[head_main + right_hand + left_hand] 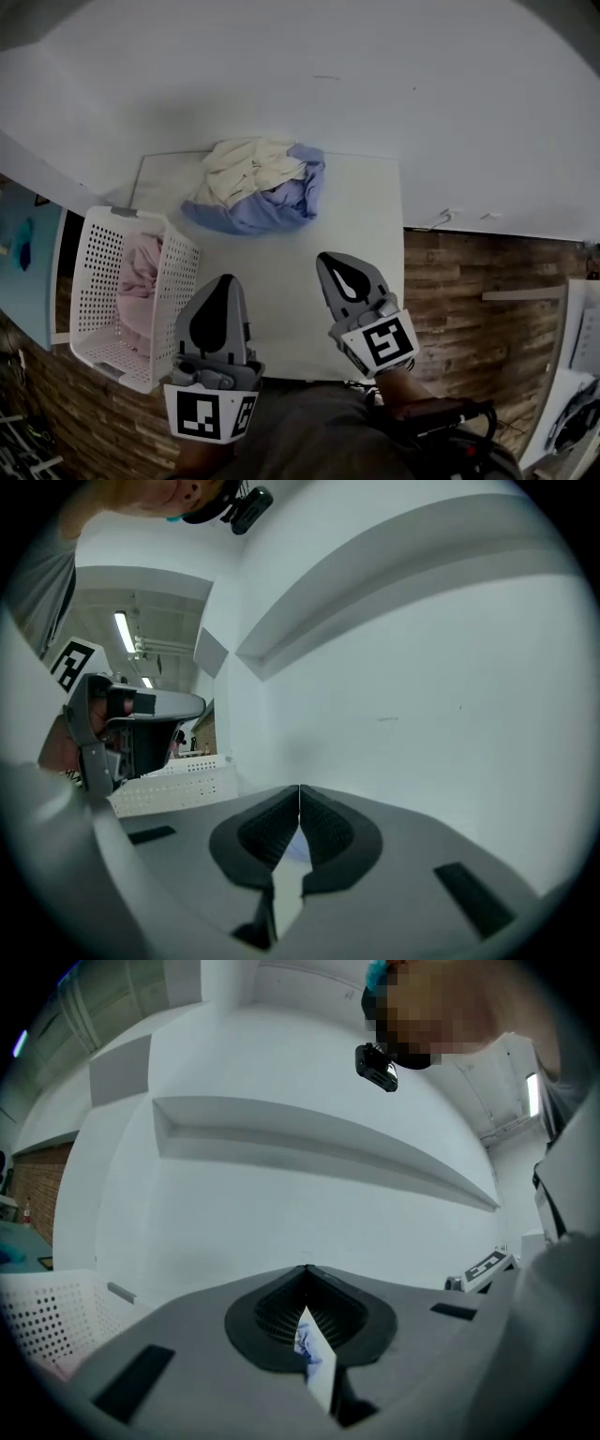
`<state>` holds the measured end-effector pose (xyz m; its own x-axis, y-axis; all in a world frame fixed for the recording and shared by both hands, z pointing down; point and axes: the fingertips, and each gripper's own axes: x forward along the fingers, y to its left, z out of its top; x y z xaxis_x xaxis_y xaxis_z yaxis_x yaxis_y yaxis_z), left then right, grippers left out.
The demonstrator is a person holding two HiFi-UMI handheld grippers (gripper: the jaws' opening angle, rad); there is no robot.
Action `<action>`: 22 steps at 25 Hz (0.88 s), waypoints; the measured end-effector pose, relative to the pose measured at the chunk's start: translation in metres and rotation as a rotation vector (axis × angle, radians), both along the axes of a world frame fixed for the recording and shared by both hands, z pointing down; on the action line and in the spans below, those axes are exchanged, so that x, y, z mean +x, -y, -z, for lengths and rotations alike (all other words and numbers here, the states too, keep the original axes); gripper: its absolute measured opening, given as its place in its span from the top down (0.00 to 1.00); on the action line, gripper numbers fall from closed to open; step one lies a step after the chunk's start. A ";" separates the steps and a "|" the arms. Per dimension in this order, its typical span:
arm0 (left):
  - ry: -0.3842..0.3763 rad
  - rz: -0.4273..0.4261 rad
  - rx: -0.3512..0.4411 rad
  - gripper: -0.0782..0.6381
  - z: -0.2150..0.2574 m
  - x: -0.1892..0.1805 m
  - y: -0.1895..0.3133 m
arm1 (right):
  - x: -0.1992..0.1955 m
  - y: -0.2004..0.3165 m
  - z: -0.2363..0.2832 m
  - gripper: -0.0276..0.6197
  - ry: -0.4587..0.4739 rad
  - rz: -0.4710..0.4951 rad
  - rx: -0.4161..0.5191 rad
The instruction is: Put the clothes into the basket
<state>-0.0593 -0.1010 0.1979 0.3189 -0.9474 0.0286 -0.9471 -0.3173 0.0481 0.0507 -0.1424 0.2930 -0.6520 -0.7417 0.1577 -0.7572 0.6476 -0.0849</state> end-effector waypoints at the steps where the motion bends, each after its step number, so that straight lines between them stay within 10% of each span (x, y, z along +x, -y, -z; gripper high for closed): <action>1: -0.009 -0.007 -0.017 0.88 -0.007 -0.003 0.006 | -0.006 0.010 -0.006 0.95 -0.006 0.002 -0.012; 12: -0.096 -0.048 -0.218 0.88 -0.098 -0.027 0.063 | -0.070 0.104 -0.111 0.94 -0.125 0.059 -0.161; 22: -0.110 0.002 -0.278 0.88 -0.133 -0.064 0.079 | -0.086 0.132 -0.211 0.95 -0.425 0.079 -0.283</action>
